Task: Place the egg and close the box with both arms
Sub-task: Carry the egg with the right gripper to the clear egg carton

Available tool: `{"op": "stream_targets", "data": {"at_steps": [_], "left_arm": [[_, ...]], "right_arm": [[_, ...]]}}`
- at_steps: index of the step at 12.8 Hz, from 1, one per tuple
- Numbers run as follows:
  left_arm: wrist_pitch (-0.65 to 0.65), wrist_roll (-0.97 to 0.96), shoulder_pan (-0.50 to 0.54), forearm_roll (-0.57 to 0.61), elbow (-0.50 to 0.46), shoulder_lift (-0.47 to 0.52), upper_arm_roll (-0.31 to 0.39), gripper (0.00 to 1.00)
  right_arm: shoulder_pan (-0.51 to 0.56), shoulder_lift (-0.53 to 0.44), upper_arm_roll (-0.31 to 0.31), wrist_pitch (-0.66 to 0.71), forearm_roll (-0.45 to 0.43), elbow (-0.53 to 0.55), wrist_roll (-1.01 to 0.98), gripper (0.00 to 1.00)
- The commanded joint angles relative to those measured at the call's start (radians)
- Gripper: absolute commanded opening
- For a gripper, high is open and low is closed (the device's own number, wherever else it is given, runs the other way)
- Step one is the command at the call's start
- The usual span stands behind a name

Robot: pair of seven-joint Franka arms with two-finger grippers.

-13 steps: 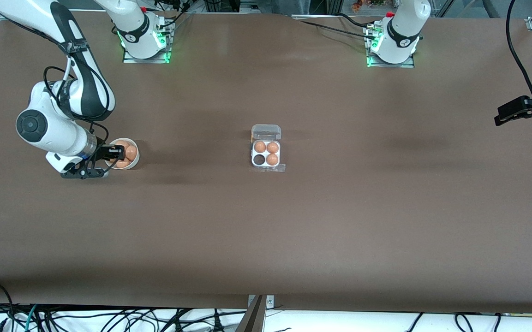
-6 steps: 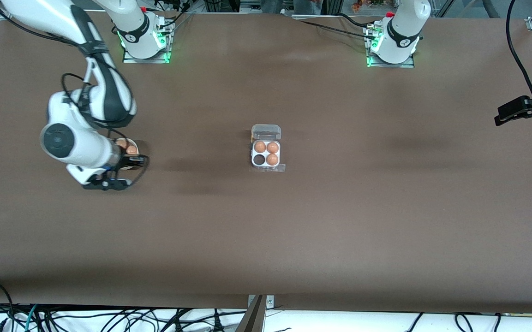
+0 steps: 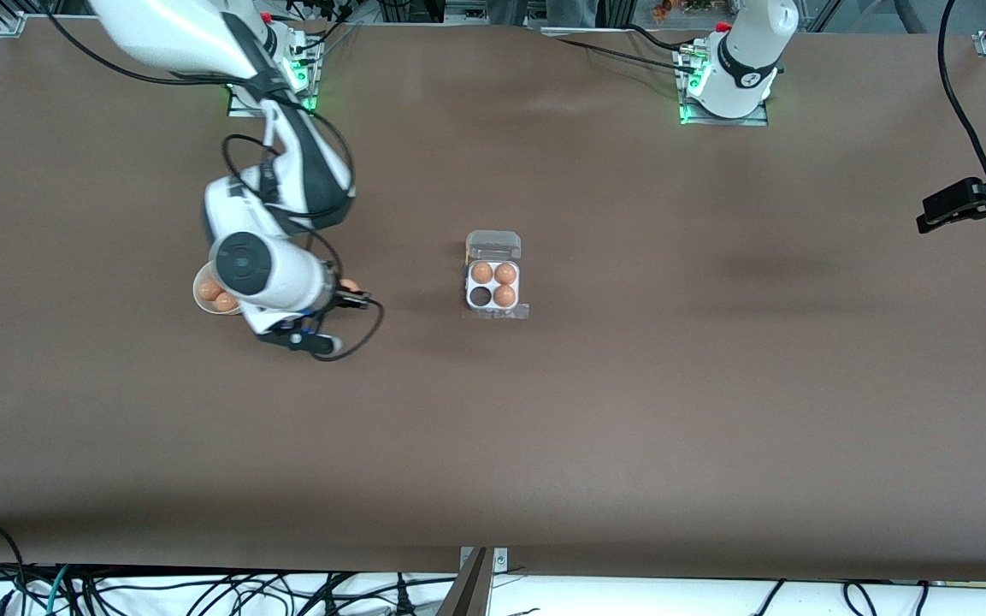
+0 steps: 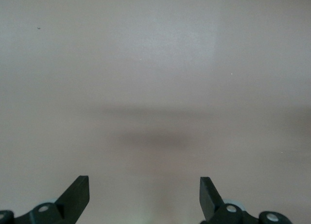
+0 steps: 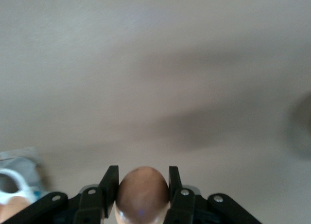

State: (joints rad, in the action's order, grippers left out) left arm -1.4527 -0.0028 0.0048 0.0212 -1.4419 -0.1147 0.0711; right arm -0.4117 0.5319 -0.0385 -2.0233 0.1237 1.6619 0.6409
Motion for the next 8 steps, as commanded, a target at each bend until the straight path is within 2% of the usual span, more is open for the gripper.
{"op": "stream_targets", "data": {"at_steps": [1,4,8], "left_arm": [[0.008,0.023,0.003,0.019,0.02,-0.002,-0.002,1.0],[0.008,0.023,0.004,0.019,0.018,-0.002,-0.002,1.0],[0.008,0.023,0.003,0.019,0.018,-0.002,-0.004,1.0]], "right_arm": [[-0.079,0.065,0.008,0.031,0.062,-0.103,0.147,0.32],[-0.159,0.135,0.008,0.025,0.103,-0.204,0.316,0.32],[-0.217,0.212,0.008,-0.001,0.123,-0.298,0.393,0.32]]}}
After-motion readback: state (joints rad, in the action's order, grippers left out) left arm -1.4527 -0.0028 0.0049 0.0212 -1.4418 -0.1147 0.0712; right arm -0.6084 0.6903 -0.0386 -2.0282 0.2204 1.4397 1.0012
